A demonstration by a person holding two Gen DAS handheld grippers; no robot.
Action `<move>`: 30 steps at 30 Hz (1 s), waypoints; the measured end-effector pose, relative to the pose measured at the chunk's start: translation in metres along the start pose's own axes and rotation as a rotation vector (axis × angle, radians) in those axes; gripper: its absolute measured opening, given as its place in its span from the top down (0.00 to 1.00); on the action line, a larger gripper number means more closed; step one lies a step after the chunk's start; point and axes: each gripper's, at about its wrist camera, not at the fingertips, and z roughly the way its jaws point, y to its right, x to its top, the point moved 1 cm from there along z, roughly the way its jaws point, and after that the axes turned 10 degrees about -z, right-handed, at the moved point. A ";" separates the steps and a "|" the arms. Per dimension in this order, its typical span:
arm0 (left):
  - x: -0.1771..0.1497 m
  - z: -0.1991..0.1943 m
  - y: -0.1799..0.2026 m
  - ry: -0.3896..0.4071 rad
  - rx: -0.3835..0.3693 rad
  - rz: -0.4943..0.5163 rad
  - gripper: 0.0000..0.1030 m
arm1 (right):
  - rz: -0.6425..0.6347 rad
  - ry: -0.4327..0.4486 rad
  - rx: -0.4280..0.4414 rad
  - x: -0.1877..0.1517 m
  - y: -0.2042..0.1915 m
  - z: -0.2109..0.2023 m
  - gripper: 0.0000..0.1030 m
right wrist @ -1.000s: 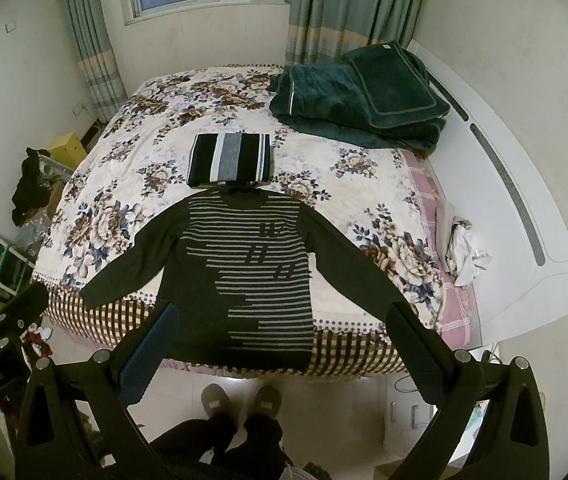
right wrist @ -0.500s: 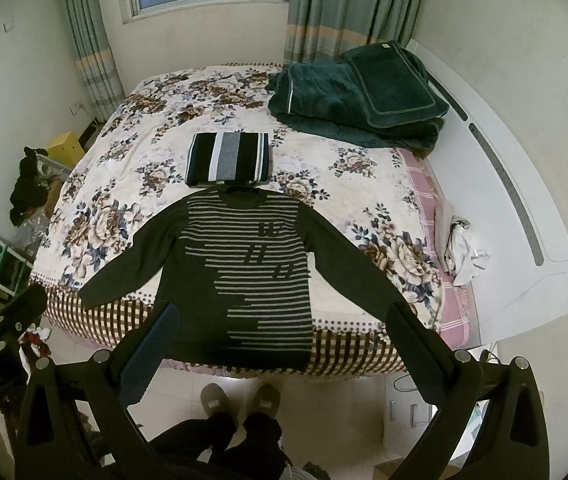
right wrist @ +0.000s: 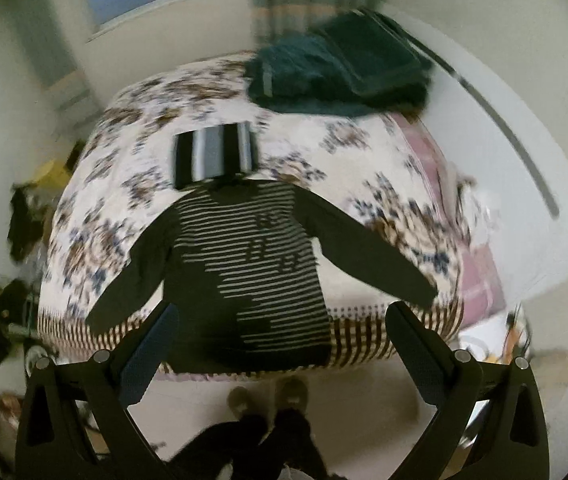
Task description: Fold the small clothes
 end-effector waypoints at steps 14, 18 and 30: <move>-0.009 0.233 0.082 -0.120 0.163 0.127 0.00 | 0.710 -0.311 -0.073 -0.106 0.341 0.330 0.32; -0.030 0.302 0.106 -0.200 0.235 0.121 0.00 | 0.852 -0.372 -0.067 -0.153 0.419 0.451 0.31; -0.086 0.460 0.178 -0.305 0.233 0.201 0.00 | 0.874 -0.329 -0.093 -0.164 0.458 0.598 0.90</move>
